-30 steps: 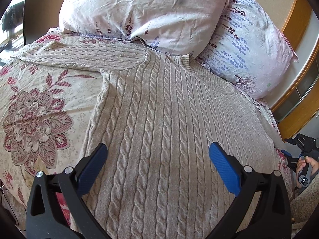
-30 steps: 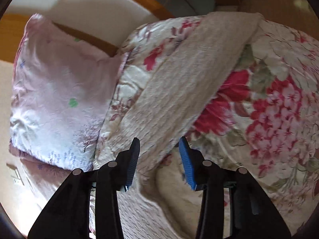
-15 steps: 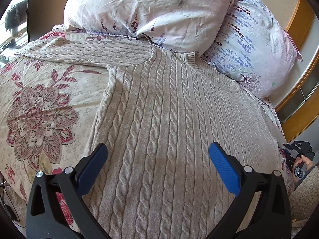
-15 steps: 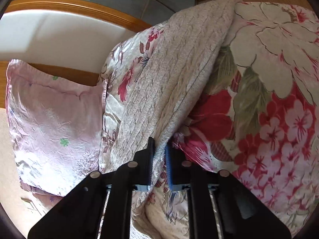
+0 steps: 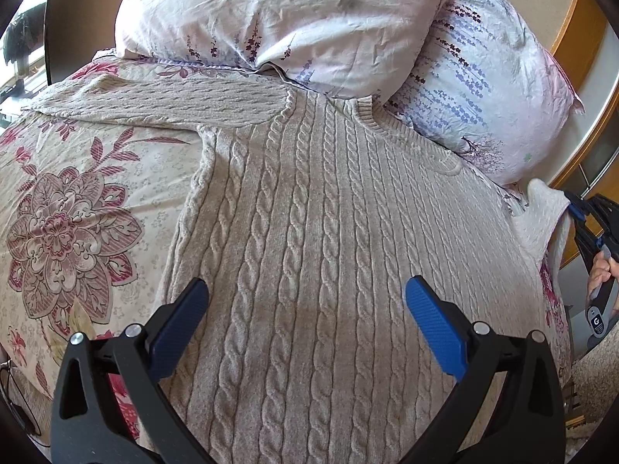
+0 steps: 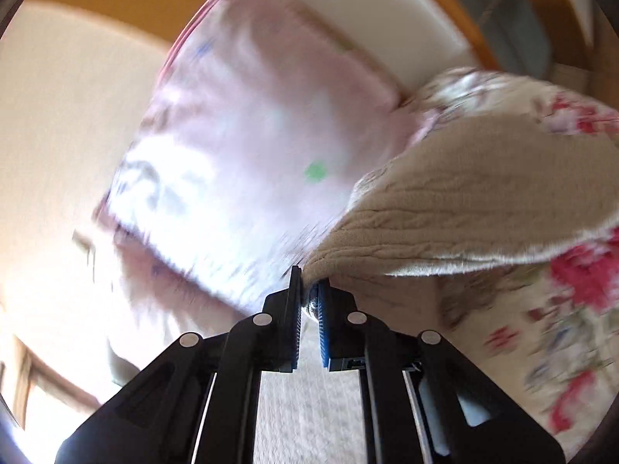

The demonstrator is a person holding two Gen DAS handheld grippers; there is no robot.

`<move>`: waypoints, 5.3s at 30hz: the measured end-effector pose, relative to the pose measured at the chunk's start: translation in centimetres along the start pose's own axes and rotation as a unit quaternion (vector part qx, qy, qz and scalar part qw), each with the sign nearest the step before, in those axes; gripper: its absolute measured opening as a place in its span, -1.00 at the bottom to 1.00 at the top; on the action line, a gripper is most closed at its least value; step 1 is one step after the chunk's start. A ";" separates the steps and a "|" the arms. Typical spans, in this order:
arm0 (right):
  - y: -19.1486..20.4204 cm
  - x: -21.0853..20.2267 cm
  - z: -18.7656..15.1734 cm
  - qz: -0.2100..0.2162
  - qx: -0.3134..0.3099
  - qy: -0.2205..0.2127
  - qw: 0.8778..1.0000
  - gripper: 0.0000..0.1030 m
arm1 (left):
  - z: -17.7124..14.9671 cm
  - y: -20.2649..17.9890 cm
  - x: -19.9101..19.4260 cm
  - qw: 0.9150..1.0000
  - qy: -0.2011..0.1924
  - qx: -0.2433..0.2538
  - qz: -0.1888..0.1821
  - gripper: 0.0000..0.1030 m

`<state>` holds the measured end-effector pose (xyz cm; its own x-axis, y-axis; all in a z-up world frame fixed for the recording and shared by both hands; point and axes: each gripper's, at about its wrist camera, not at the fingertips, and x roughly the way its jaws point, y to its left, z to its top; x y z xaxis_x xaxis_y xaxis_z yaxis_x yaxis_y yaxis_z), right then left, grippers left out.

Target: Fold small clothes

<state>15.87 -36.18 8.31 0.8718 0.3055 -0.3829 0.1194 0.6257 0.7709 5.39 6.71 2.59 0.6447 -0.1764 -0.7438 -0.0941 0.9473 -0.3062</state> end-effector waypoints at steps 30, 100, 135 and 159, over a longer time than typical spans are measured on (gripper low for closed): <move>0.1 8.8 -10.2 -0.109 -0.046 0.167 0.979 -0.75 | -0.2 0.3 -0.7 1.000 -0.002 -0.002 -0.008 0.97; 18.6 23.6 -23.4 -0.061 -0.271 0.254 0.926 -0.77 | 2.8 10.7 -3.9 0.996 -0.032 -0.078 -0.007 0.97; -9.7 0.6 -7.7 -0.013 0.306 -0.081 0.949 -0.81 | 2.2 1.4 0.1 0.998 0.007 0.009 -0.059 0.97; 3.2 5.7 -8.9 -0.223 -0.152 0.076 0.960 0.21 | 2.4 1.6 0.4 0.999 0.019 0.040 -0.012 0.97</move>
<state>17.01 -26.03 4.00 0.6844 0.0445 -0.7278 0.3010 0.8919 0.3376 7.32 8.81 3.26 0.6168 -0.2076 -0.7593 -0.0174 0.9608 -0.2768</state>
